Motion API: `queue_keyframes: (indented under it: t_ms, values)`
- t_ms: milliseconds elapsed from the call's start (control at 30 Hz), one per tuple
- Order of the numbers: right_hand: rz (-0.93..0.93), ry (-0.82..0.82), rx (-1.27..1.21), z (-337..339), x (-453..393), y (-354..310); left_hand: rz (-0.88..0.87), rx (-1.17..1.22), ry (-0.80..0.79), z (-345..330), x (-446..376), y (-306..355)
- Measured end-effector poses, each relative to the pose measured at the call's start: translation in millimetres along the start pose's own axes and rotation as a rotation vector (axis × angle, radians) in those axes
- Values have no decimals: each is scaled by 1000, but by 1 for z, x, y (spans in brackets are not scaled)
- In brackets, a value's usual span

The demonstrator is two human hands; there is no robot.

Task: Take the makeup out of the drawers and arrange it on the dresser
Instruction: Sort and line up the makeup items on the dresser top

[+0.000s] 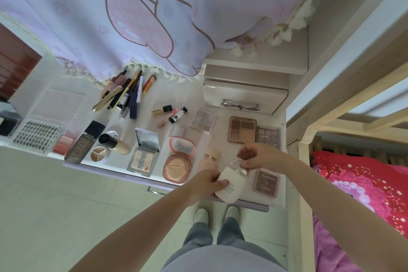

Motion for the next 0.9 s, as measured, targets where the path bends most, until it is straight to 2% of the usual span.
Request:
queue_keyframes:
  t_ms: [200,333,467,633,900]
  values:
    - [-3,39,101,1,-7,5,23,-79,108,-10,-7,-1]
    - [9,96,182,0,-15,9,21,-237,240,-11,-19,-1]
    - [28,89,356,-5,-21,12,51,-315,290,-15,-27,-1]
    - [36,129,365,-5,-23,18,93,-406,338,-20,-33,1]
    - [111,175,505,-9,-25,20,76,-588,570,-20,-29,5]
Point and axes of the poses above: each hand's wrist, its own x-axis away from the middle knuckle, its own z-axis out of the back of the hand, y = z × x, the point moved 3 cm from there along -x, towards the middle knuckle, and after that the axes turned 15 degrees about z, right-handed, at the moved point
